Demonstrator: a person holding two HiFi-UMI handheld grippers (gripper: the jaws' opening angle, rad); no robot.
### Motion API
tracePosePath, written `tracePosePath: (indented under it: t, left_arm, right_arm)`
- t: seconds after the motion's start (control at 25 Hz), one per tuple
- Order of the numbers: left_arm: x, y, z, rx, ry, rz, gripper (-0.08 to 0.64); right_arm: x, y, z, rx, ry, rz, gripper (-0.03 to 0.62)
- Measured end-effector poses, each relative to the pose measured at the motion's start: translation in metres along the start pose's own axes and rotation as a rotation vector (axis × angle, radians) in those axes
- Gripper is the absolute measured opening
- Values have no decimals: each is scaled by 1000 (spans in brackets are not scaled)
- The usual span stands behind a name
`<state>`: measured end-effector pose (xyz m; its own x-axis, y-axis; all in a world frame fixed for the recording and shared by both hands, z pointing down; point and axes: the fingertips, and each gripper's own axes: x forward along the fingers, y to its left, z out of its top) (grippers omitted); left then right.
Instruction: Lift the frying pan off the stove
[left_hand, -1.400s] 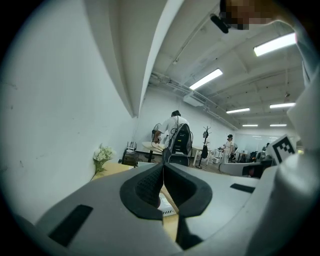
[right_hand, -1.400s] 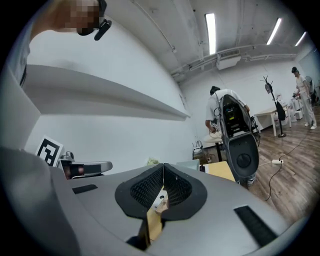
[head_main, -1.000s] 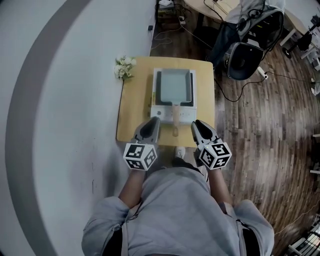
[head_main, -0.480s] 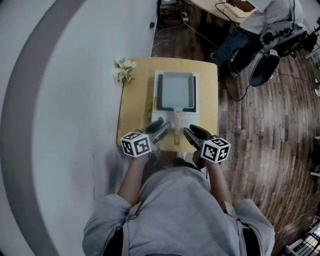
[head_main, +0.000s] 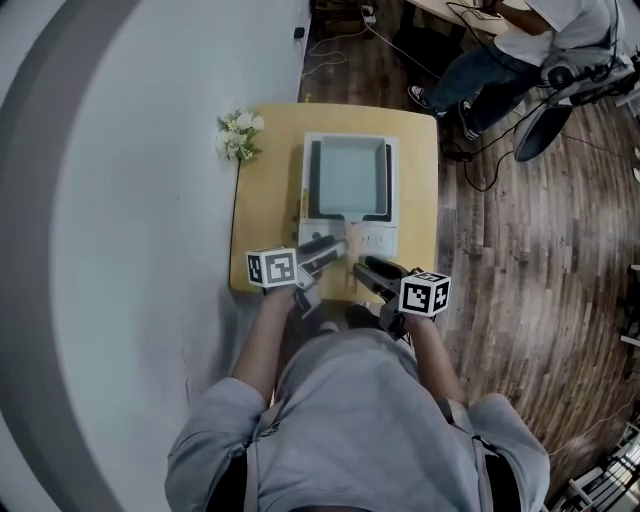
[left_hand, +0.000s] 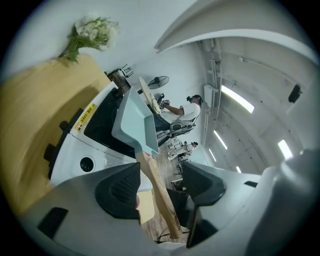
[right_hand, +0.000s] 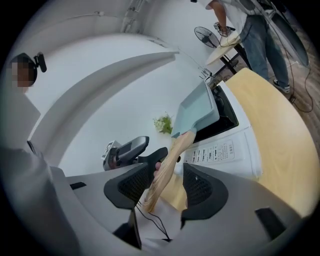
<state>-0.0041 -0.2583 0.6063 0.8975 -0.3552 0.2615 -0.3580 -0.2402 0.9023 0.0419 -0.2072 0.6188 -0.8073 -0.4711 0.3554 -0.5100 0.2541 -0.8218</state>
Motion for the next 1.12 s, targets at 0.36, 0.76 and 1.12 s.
tracePosePath:
  t: [0.36,0.76,1.12]
  left_arm:
    - [36,25,-12,-133,123,-91,244]
    - [63,24,-19,-236,197,-200,244]
    - [76,23,-23,-307,246,-262,161]
  right_arm:
    - [20,-2,-22,127,62,87,196]
    - [32,1,-33,211,104,150,196]
    - [35,12,-36,270,125,263,195]
